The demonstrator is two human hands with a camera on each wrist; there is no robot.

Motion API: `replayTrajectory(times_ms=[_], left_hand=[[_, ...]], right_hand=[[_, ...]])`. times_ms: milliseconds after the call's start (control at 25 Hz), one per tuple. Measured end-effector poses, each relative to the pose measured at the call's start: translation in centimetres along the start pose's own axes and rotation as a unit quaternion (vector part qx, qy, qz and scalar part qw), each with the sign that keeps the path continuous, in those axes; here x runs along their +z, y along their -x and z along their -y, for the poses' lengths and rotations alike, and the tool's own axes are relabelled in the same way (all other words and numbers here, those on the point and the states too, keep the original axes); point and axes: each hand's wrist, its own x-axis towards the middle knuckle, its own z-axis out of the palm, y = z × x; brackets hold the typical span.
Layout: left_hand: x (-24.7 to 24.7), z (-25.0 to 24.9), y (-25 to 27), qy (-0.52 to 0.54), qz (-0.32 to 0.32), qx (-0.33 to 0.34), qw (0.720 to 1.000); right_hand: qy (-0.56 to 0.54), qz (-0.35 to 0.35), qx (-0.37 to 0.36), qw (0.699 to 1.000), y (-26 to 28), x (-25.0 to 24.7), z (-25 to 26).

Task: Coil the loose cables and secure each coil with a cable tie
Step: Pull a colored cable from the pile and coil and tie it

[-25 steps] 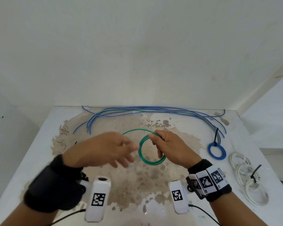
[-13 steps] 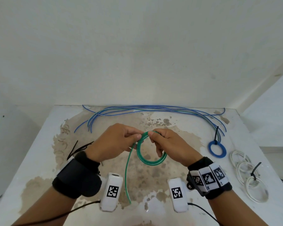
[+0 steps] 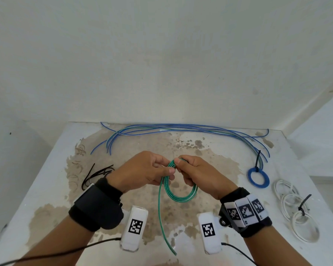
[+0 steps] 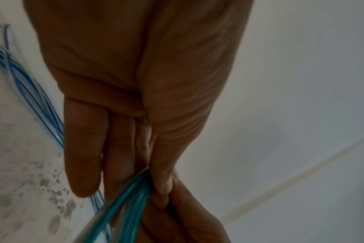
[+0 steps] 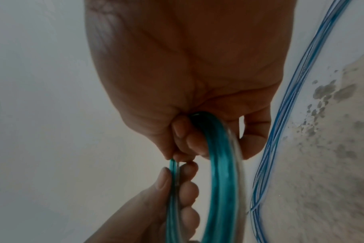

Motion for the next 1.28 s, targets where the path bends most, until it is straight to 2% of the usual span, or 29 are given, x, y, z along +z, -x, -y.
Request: replayTrajectory(times_ms=[160, 360, 520, 640, 680, 760, 880, 960, 1080, 1160, 1280], left_hand=[[0.0, 0.2, -0.2, -0.005, -0.021, -0.002, 1.000], [0.4, 0.3, -0.5, 0.111, -0.035, -0.021, 0.993], [0.3, 0.4, -0.6, 0.116, -0.047, -0.026, 0.992], [0.1, 0.6, -1.0, 0.133, -0.080, -0.014, 0.988], [-0.2, 0.7, -1.3, 0.168, -0.108, -0.002, 0.980], [-1.1, 0.8, -1.9, 0.282, -0.164, 0.016, 0.945], [-2.0, 0.9, -2.8, 0.399, -0.207, 0.034, 0.893], [-1.7, 0.8, -3.0, 0.412, -0.224, 0.035, 0.883], [-1.1, 0.7, -2.9, 0.421, -0.229, 0.031, 0.877], [-1.2, 0.6, -2.9, 0.437, -0.238, 0.028, 0.867], [-1.7, 0.5, -2.8, 0.444, -0.250, 0.035, 0.860]], right_hand=[[-0.053, -0.010, 0.007, 0.998, 0.2, -0.5, -0.5], [-0.075, -0.027, -0.016, 0.997, 0.0, -1.6, -1.0], [-0.092, -0.023, 0.002, 0.995, 0.0, -1.8, -0.9], [-0.135, -0.055, 0.002, 0.989, -0.3, -1.3, -1.1], [-0.169, -0.073, 0.010, 0.983, -0.4, -1.1, -1.5], [-0.219, -0.100, 0.027, 0.970, -0.5, -0.6, -2.6], [-0.221, -0.055, 0.010, 0.974, -0.4, 1.2, -3.8], [-0.260, -0.040, -0.026, 0.964, -0.5, 2.5, -3.4], [-0.320, -0.087, -0.062, 0.941, -1.2, 3.2, -2.2], [-0.310, -0.101, -0.069, 0.943, -1.5, 3.3, -2.0], [-0.280, -0.081, -0.066, 0.954, -1.5, 3.5, -2.2]])
